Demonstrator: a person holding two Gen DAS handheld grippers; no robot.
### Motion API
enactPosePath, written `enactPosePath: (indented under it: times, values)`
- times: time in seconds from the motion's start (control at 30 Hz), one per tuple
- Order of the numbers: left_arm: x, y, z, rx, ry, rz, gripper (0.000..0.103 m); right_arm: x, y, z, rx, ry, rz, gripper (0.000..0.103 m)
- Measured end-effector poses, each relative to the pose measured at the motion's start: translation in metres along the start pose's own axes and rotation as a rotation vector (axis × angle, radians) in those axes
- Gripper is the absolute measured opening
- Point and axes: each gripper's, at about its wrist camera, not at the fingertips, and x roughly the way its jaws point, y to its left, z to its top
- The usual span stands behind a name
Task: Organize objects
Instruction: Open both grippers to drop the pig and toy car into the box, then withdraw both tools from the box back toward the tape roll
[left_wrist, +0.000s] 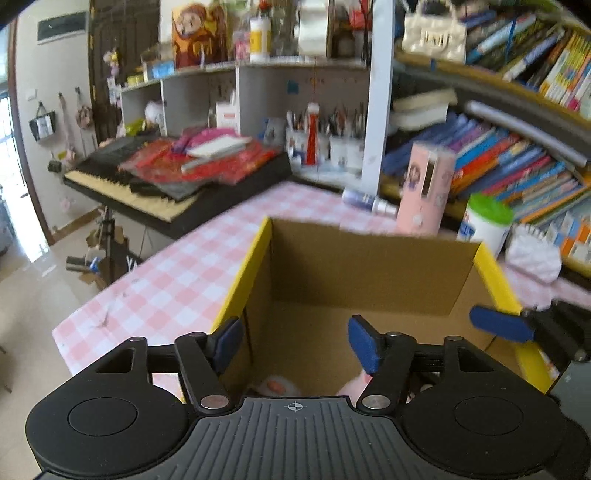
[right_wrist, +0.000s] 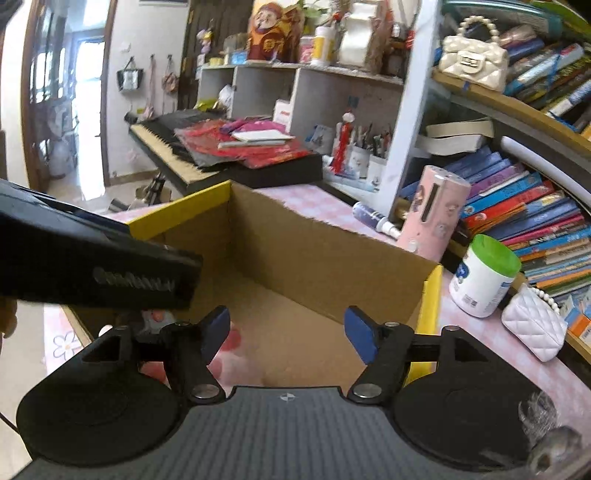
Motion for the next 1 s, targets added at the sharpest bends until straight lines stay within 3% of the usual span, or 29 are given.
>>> enactPosePath:
  times: [0.17,0.37,0.53,0.8,1.0]
  values:
    - [-0.020,0.001,0.005,-0.017,-0.068,-0.009,0.066,-0.019,-0.006,0.003,0.057,-0.050,-0.021,0.068]
    - [-0.041,0.014,0.001,-0.066,-0.098,-0.006,0.078,-0.048,-0.001,0.003,0.080,-0.106,-0.058,0.068]
    - [-0.057,0.026,-0.006,-0.103,-0.109,-0.010,0.079,-0.076,0.010,-0.002,0.069,-0.141,-0.095,0.070]
    - [-0.082,0.037,-0.028,-0.051,-0.107,-0.037,0.080,-0.113,0.017,-0.021,0.107,-0.125,-0.171,0.071]
    - [-0.091,0.044,-0.048,-0.043,-0.079,-0.054,0.080,-0.126,0.013,-0.036,0.226,-0.066,-0.243,0.072]
